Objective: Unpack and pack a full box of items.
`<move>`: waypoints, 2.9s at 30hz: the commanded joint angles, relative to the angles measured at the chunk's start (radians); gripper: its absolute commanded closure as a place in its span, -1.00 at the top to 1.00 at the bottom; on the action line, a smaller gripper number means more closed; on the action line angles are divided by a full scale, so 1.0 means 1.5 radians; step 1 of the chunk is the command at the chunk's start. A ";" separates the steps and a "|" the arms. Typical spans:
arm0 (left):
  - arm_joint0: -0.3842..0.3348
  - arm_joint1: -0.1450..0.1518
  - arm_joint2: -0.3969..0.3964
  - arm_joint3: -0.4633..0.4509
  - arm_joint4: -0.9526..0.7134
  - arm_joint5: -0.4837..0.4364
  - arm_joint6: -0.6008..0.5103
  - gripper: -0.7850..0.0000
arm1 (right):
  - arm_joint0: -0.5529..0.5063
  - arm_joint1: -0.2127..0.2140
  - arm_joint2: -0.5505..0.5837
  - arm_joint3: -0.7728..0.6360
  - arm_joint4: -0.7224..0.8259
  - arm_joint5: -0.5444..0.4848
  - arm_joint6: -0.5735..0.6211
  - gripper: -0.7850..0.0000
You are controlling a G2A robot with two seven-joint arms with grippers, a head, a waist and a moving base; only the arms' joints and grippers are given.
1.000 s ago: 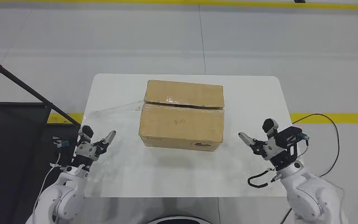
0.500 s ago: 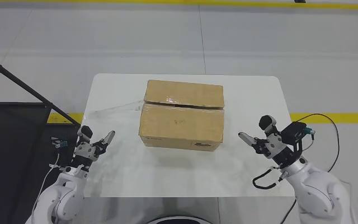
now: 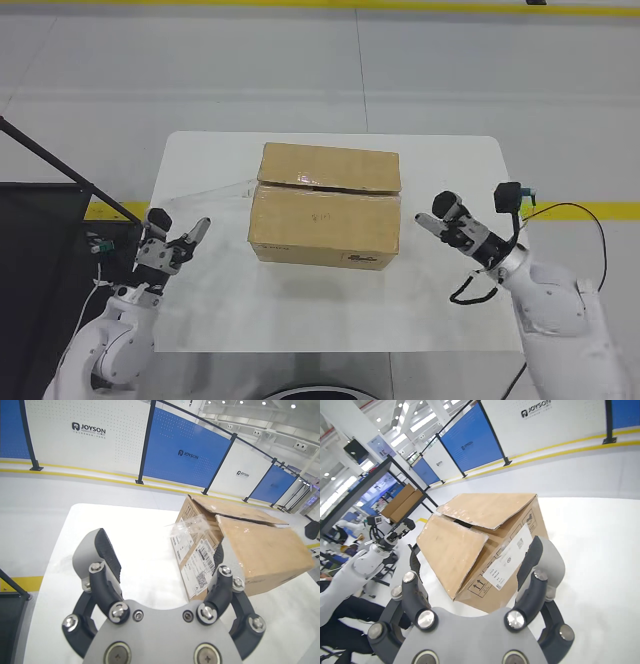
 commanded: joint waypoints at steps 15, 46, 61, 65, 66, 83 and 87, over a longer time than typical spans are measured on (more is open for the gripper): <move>0.013 -0.001 -0.037 0.002 -0.112 -0.048 -0.035 1.00 | 0.142 0.000 -0.103 0.157 0.192 -0.036 0.142 1.00; 0.012 -0.005 -0.010 -0.008 -0.078 -0.060 -0.033 1.00 | 0.112 0.049 -0.159 0.069 0.485 -0.107 0.301 1.00; 0.016 0.000 0.012 -0.012 0.025 -0.157 -0.060 1.00 | 0.117 0.133 -0.283 0.015 0.339 -0.126 0.282 1.00; 0.008 0.003 0.025 0.006 0.079 -0.191 -0.076 1.00 | 0.134 0.150 -0.313 0.031 0.320 -0.130 0.278 1.00; 0.005 0.003 0.028 0.011 0.094 -0.195 -0.078 1.00 | 0.139 0.153 -0.319 0.034 0.321 -0.131 0.276 1.00; -0.008 0.006 0.060 0.037 0.172 -0.199 -0.057 1.00 | 0.179 0.162 -0.328 0.063 0.470 -0.138 0.203 1.00; -0.008 0.006 0.060 0.037 0.172 -0.199 -0.057 1.00 | 0.179 0.162 -0.328 0.063 0.470 -0.138 0.203 1.00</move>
